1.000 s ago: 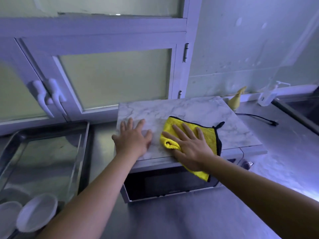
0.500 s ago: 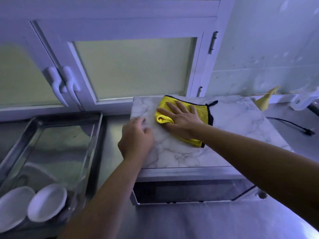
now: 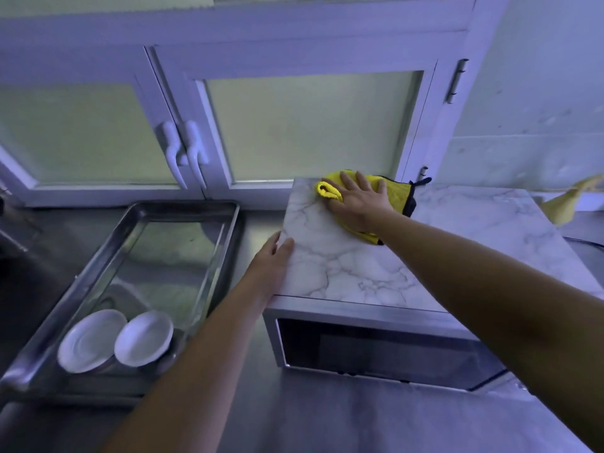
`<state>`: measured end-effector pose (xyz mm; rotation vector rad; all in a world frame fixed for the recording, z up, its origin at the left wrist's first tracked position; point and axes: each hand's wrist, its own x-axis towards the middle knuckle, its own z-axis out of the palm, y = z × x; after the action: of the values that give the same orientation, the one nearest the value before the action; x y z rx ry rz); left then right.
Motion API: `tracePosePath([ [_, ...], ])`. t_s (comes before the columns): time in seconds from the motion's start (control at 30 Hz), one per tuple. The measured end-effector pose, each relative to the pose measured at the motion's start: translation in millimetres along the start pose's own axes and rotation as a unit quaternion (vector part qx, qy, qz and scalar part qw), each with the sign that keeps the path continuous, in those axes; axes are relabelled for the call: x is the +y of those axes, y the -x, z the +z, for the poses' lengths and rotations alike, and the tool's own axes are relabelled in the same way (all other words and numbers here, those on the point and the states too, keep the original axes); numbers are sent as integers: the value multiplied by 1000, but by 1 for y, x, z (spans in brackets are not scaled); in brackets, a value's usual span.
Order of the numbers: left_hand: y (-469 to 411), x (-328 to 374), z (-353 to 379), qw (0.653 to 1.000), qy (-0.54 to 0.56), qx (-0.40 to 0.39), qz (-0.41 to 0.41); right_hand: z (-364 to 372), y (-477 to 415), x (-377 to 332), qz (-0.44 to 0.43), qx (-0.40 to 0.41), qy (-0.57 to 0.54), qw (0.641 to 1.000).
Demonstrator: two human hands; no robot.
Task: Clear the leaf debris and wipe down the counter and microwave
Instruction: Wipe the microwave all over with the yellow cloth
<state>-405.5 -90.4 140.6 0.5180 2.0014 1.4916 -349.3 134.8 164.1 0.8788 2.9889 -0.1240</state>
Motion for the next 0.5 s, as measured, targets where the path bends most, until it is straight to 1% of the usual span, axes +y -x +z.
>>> tracePosePath([
  [0.07,5,-2,-1,1000,6,6,-8,1,23,-8,-5,-10,-3,1000],
  [0.17,7,1,-2,1000,5,5,-17,8,73,-24,-45,-10,-16,999],
  [0.23,7,0,-3,1000,-5,4,-10,13,111,-34,-72,-10,-18,997],
  [0.33,4,-5,-2,1000,26,8,14,20,161,-47,-98,-1,-9,995],
  [0.4,1,-6,-1,999,36,14,25,19,178,-50,-106,-8,-1,994],
  [0.5,1,-8,-3,999,46,16,22,15,175,-49,-108,-30,2,994],
])
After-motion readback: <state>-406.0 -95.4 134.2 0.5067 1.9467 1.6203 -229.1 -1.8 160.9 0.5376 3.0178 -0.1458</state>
